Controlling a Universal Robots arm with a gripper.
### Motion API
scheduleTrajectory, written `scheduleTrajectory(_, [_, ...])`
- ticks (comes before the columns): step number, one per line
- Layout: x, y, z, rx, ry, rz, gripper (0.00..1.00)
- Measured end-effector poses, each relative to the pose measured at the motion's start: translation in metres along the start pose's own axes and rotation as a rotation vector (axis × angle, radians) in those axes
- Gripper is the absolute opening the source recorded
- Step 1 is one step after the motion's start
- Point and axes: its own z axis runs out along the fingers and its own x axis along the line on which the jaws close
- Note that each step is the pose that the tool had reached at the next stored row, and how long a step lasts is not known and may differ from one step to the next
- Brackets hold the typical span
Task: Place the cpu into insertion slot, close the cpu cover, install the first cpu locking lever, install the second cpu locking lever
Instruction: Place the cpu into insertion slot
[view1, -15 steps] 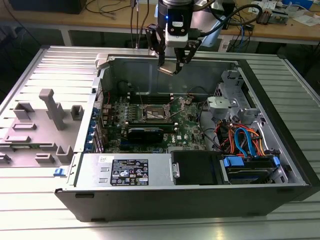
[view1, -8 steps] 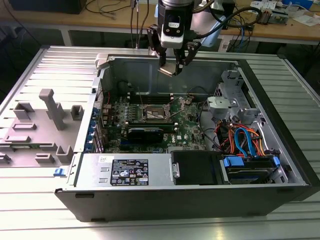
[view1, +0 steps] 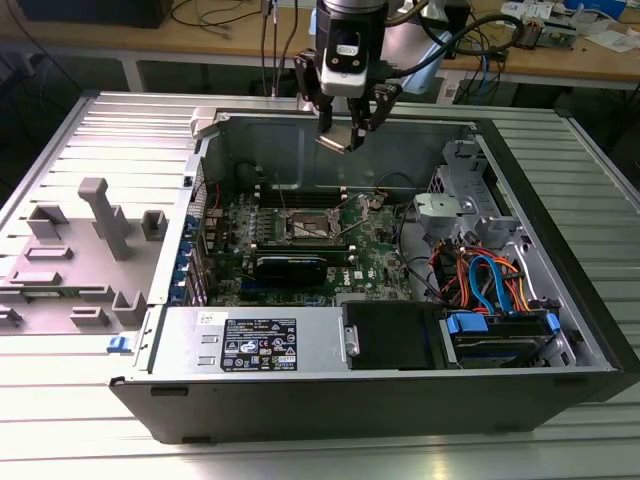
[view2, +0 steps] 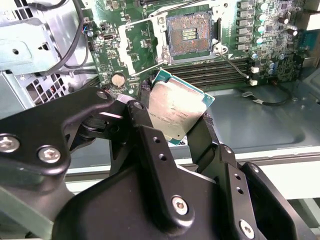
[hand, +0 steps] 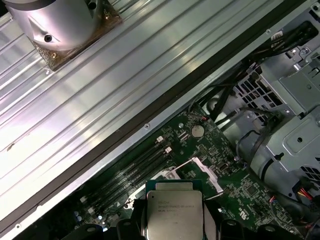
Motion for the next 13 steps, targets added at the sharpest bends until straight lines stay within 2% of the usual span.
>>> scheduleTrajectory(4, [0.0, -0.0001, 0.0005, -0.001, -0.0043, 0.057, 0.54])
scheduleTrajectory(9, [0.0, -0.0001, 0.0013, -0.0016, -0.0079, 0.103, 0.54])
scheduleTrajectory(12, [0.0, -0.0002, 0.0024, -0.0022, -0.0135, 0.178, 0.54])
scheduleTrajectory(13, [-0.0001, -0.0002, 0.0026, -0.002, -0.0144, 0.191, 0.54])
